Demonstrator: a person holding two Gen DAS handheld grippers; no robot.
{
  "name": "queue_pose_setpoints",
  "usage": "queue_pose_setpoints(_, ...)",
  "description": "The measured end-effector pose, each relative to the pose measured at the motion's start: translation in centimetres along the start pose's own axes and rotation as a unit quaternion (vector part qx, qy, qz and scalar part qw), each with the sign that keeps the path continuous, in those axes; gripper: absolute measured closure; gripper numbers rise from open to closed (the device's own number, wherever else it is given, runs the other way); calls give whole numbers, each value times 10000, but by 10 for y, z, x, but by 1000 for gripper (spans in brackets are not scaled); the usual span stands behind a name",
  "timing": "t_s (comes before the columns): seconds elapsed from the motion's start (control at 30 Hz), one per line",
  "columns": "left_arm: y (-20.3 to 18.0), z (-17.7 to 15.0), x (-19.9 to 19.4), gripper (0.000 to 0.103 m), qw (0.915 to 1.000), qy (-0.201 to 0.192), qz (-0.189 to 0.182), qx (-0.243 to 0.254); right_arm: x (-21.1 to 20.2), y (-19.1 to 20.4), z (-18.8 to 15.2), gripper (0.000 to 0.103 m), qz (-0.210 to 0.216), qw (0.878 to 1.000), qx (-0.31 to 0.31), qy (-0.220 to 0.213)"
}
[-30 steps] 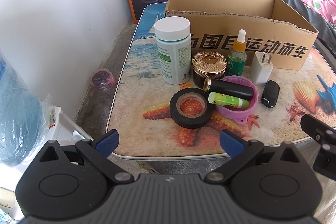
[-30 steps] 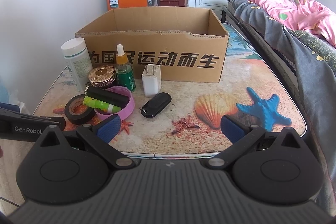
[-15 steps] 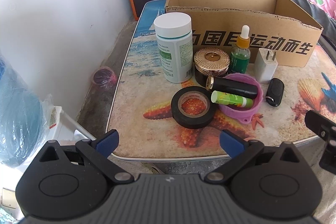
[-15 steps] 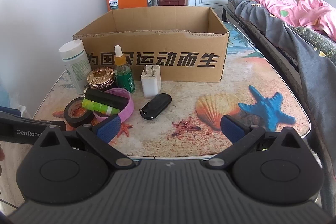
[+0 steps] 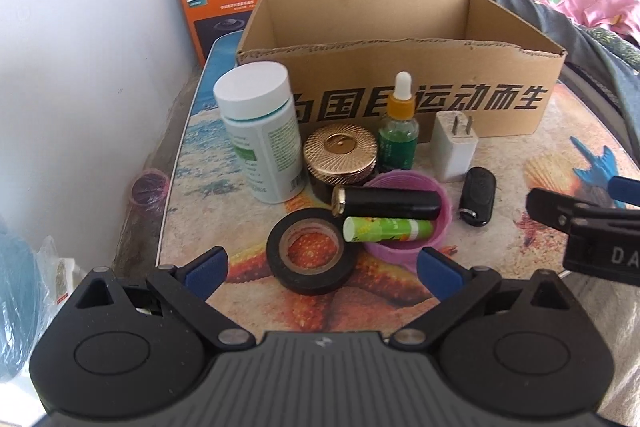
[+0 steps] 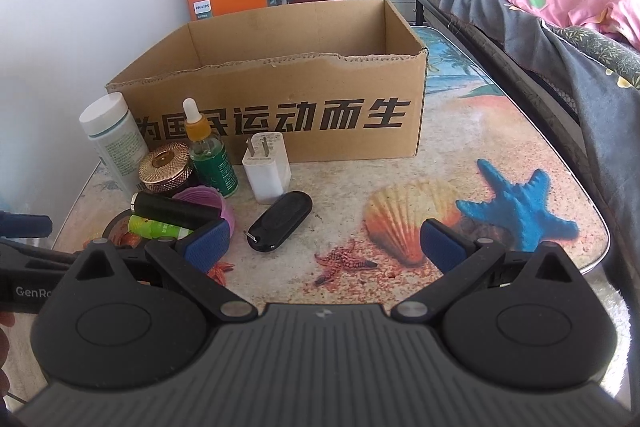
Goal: Organize rigid objects
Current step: 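Lower the right gripper onto the black tube in the pink bowl and close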
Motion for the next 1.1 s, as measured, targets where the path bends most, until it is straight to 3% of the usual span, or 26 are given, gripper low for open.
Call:
queue_pose_setpoints(0.17, -6, 4, 6, 8, 9980, -158, -570, 232, 4, 6, 17, 7, 349, 9992, -61, -171)
queue_pose_setpoints(0.27, -4, 5, 8, 14, 9957, -229, -870, 224, 7, 16, 27, 15, 826, 9961, -254, -196)
queue_pose_setpoints(0.43, -4, 2, 10, 30, 9932, -221, -1124, 220, 14, 47, 38, 47, 1623, 9833, -818, -98)
queue_pose_setpoints(0.53, -7, 0, 11, 39, 9924, -157, -1195, 228, 19, 68, 39, 55, 2080, 9722, -1077, 32)
queue_pose_setpoints(0.7, -7, -6, 12, 45, 9902, 11, -1392, 129, 34, 91, 34, 60, 2346, 9623, -1342, 300)
queue_pose_setpoints(0.9, -11, -10, 13, 45, 9876, 55, -1561, 184, 61, 85, 25, 61, 2564, 9568, -717, 1167)
queue_pose_setpoints(1.1, -15, -10, 14, 45, 9857, 3, -1671, 209, 55, 81, 14, 59, 2465, 9570, -490, 1451)
Point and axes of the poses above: each gripper's, at about its wrist camera, not at the fingertips, and x roughly the way its jaws point, y to its left, z to its top, the point moved 6 cm from there along x, roughly the way its jaws point, and after that the axes turned 14 degrees about -z, right-handed, at the moved point
